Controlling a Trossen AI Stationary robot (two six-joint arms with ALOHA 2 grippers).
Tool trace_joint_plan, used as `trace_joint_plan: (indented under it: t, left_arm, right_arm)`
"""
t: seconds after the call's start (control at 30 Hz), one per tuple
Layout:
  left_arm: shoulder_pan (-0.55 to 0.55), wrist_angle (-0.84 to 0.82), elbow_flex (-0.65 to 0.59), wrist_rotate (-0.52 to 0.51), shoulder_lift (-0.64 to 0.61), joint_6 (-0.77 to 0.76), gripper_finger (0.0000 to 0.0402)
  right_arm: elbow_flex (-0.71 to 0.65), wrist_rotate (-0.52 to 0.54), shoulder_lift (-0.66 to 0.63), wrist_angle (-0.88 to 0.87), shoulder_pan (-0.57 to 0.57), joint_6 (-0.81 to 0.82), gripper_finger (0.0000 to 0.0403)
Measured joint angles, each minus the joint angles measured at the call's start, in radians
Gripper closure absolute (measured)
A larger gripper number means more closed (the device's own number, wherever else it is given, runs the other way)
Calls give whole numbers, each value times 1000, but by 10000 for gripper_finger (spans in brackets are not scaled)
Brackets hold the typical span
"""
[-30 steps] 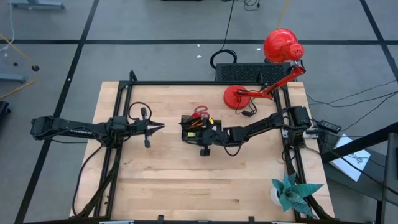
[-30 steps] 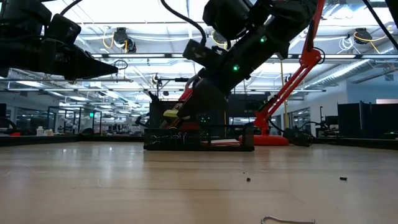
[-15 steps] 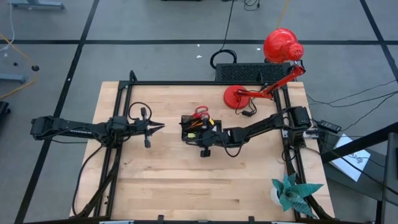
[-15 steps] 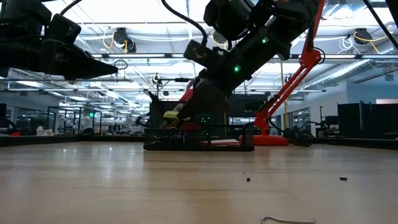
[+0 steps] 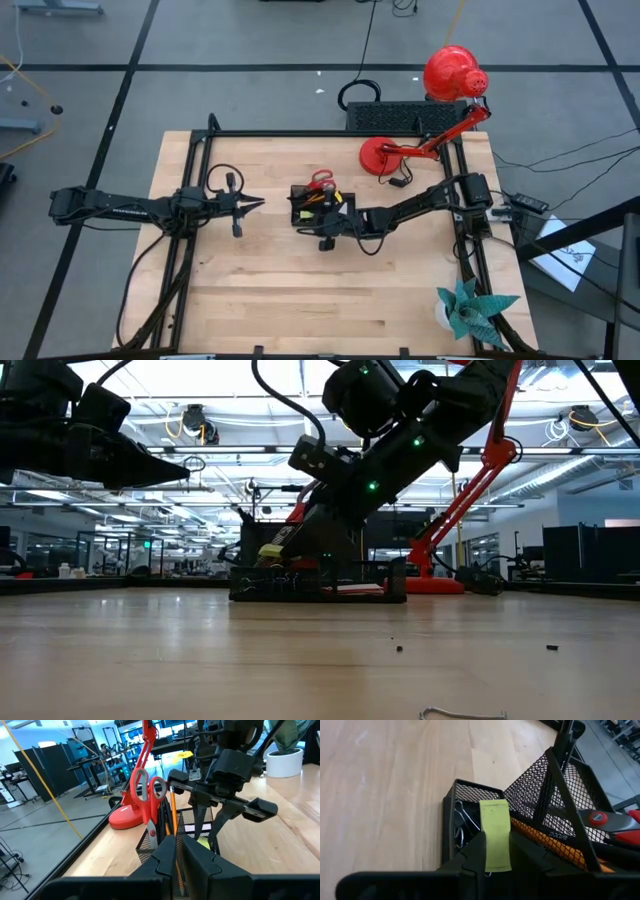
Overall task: Pick and place office supplies into organizer
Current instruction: Put the green eraser into the black desk organizer
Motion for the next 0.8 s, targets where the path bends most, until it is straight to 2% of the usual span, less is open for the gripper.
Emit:
trace_joint_plan:
  t: [0.37,0.53,0.8]
  left_arm:
    - [0,0,0,-1,0,-2,364]
    - [0,0,0,-1,0,-4,364]
    - [0,0,0,-1,0,-4,364]
  right_arm:
    - [-1,5,1,-13,14,-25,329]
    - [-2,53,5,-18,40,-48,329]
    - [-3,64,4,-25,39,-34,329]
